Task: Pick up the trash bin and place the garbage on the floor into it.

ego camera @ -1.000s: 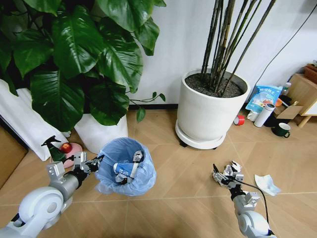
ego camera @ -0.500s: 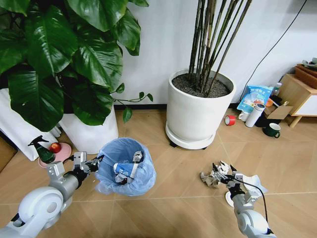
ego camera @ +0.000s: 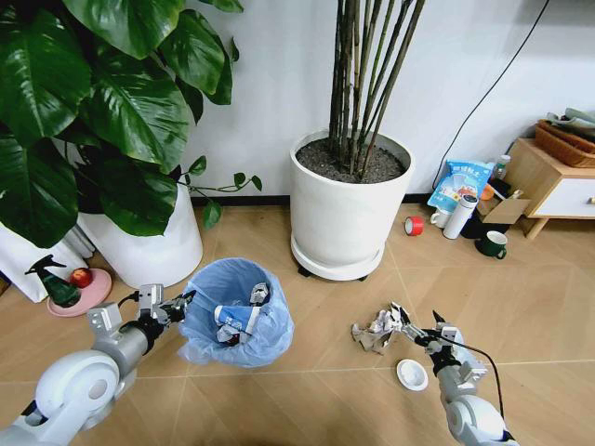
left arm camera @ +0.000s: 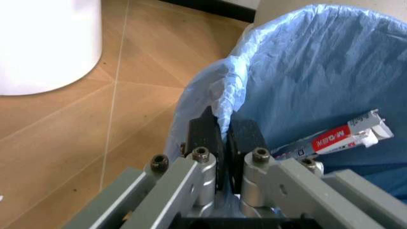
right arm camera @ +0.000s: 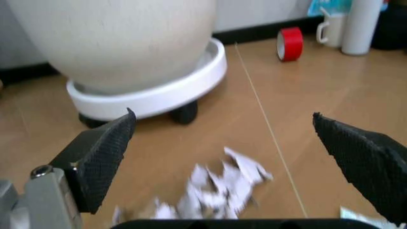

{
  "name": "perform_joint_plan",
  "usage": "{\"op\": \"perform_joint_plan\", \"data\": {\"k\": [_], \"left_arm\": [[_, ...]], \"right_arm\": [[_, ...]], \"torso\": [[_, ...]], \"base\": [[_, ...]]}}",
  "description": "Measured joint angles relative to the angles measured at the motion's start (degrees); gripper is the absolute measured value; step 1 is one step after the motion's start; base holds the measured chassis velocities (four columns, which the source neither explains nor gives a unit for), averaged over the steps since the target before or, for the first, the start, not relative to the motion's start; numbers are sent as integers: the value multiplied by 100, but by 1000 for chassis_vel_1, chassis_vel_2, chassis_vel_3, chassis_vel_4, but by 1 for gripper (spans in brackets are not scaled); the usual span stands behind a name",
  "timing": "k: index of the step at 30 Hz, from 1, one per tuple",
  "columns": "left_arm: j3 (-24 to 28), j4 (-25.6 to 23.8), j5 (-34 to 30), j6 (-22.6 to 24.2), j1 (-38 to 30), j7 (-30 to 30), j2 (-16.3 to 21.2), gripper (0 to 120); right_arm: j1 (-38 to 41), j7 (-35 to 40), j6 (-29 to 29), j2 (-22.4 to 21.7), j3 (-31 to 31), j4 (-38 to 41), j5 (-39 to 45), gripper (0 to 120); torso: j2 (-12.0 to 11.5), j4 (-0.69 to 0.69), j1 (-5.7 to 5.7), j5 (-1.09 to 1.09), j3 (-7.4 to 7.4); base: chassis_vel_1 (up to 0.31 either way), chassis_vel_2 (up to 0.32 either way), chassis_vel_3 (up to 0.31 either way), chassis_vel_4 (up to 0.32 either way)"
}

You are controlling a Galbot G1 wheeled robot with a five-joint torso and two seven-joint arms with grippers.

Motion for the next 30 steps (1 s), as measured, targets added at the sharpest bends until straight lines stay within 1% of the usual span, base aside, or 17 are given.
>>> {"op": "perform_joint_plan", "data": {"k": [3, 6, 7, 10, 12, 13, 14, 15, 16, 17, 19, 20, 21, 22, 24, 29, 30], "left_arm": [[0, 0, 4, 0, 0, -1, -13, 0], [-1, 1, 5, 0, -1, -9, -6, 0], [-1, 1, 5, 0, -1, -9, -6, 0], [-8, 0, 1, 0, 0, -22, 0, 0], [-8, 0, 1, 0, 0, -22, 0, 0], [-13, -3, -3, 0, 13, -33, 0, 0], [-13, -3, -3, 0, 13, -33, 0, 0], [-22, -3, -5, 0, 17, -42, -1, 0], [-27, -8, -10, 0, 30, -50, 1, 0], [-47, -20, -16, 0, 40, -53, 7, 0], [-58, -22, -19, 0, 51, -56, 11, 0], [-74, -22, -24, 1, 72, -61, 19, 0], [-74, -22, -24, 1, 72, -61, 19, 0], [-94, -24, -28, 1, 79, -61, 28, 0], [-104, -24, -35, 1, 88, -66, 33, 0], [-105, -20, -38, 2, 87, -70, 30, 0], [-100, -7, -38, 2, 84, -71, 28, 0]], "right_arm": [[-65, 187, -64, 52, -145, -17, -40, 100], [-61, 643, -115, 200, -500, -99, -54, 100], [-61, 643, -115, 200, -500, -99, -54, 100], [46, 1094, -286, 348, -835, -107, 223, 100], [46, 1094, -286, 348, -835, -107, 223, 100], [219, 1412, -404, 493, -1024, -203, 319, 100], [219, 1412, -404, 493, -1024, -203, 319, 100], [357, 1665, -517, 569, -1133, -283, 435, 100], [543, 1915, -632, 656, -1222, -361, 566, 100], [674, 2081, -710, 709, -1266, -440, 652, 100], [749, 2165, -752, 739, -1294, -495, 712, 100], [894, 2279, -823, 780, -1343, -602, 799, 100], [894, 2279, -823, 780, -1343, -602, 799, 100], [966, 2364, -872, 802, -1375, -657, 859, 100], [1063, 2615, -1036, 822, -1428, -694, 1083, 100], [1164, 2708, -1129, 799, -1445, -772, 1286, 99], [1196, 2731, -1167, 769, -1450, -792, 1377, 97]], "torso": [[0, 0, 0, 0, 0], [0, 0, 0, 0, 0], [0, 0, 0, 0, 0], [0, 1, 0, 0, 0], [0, 1, 0, 0, 0], [0, 2, 0, 1, 0], [0, 2, 0, 1, 0], [0, -1, 0, -4, 0], [0, 1, 0, 3, 0], [0, 2, 0, 3, 0], [0, 1, 1, 0, 0], [0, 2, 0, -1, 0], [0, 2, 0, -1, 0], [0, 2, 0, 2, 0], [0, 2, 0, 0, 0], [0, 1, 0, 1, 0], [0, 1, 0, 1, 0]], "base": [[-15, -7, 9, 17], [0, 0, 0, 0], [0, 0, 0, 0], [0, 0, 0, 0], [0, 0, 0, 0], [0, 0, 0, 0], [0, 0, 0, 0], [0, 0, 0, 0], [0, 0, 0, 0], [0, 0, 0, 0], [0, 0, 0, 0], [0, 0, 0, 0], [0, 0, 0, 0], [0, 0, 0, 0], [0, 0, 0, 0], [0, 0, 0, 0], [0, 0, 0, 0]]}}
